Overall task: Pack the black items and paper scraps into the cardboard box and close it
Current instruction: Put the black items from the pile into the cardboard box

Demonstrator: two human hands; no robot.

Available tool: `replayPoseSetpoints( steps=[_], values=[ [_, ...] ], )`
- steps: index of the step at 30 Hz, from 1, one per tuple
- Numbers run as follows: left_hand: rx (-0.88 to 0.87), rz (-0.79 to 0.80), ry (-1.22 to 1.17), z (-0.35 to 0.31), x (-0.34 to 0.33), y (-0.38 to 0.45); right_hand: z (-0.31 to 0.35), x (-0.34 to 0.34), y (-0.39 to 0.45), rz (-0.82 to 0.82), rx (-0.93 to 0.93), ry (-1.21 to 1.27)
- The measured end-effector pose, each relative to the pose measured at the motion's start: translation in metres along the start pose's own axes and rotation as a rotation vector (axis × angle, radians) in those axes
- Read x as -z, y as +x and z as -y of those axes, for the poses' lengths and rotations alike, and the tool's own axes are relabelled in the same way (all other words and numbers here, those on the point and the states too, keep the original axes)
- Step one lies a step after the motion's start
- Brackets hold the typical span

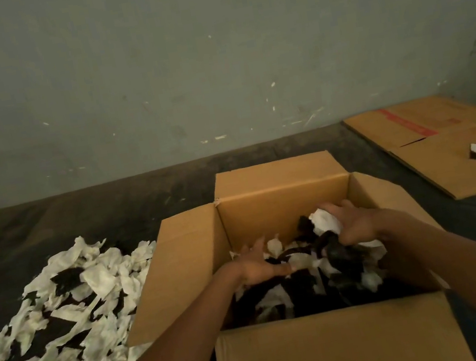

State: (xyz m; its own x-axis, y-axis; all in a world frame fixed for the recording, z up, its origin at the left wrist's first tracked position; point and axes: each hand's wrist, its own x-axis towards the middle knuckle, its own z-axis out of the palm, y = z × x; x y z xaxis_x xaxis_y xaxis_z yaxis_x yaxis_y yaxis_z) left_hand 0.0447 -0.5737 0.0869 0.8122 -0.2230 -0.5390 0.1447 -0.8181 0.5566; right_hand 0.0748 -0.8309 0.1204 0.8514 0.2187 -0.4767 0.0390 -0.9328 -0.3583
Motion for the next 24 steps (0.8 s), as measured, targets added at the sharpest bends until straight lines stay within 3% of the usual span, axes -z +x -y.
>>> replayPoseSetpoints(
  steps=[3, 5, 9, 12, 14, 17, 21, 23, 24],
  values=[
    [-0.045, -0.056, 0.067, 0.002, -0.007, 0.008, -0.002, -0.009, 0.007, -0.075, 0.01, -0.097],
    [-0.053, -0.012, 0.191, 0.003, -0.015, 0.012, -0.007, -0.023, 0.014, -0.068, -0.011, -0.179],
    [0.078, 0.208, 0.45, 0.018, -0.035, 0.03, -0.014, -0.048, 0.019, 0.25, -0.02, -0.404],
    [0.151, 0.2, 0.497, 0.028, -0.042, 0.047, -0.016, -0.055, 0.03, 0.3, -0.009, -0.486],
    [0.142, 0.159, 0.524, 0.028, -0.04, 0.058, -0.016, -0.052, 0.039, 0.272, 0.025, -0.412],
    [0.12, 0.065, 0.575, 0.023, -0.033, 0.069, -0.013, -0.044, 0.051, 0.14, 0.109, -0.107],
    [0.038, -0.306, 0.555, 0.015, -0.018, 0.068, -0.016, -0.036, 0.066, -0.192, 0.058, 0.037],
    [0.024, -0.366, 0.486, 0.019, -0.014, 0.072, -0.022, -0.041, 0.072, -0.186, 0.003, 0.042],
    [0.026, -0.318, 0.428, 0.024, -0.015, 0.078, -0.025, -0.047, 0.075, -0.079, -0.014, 0.002]
  ],
)
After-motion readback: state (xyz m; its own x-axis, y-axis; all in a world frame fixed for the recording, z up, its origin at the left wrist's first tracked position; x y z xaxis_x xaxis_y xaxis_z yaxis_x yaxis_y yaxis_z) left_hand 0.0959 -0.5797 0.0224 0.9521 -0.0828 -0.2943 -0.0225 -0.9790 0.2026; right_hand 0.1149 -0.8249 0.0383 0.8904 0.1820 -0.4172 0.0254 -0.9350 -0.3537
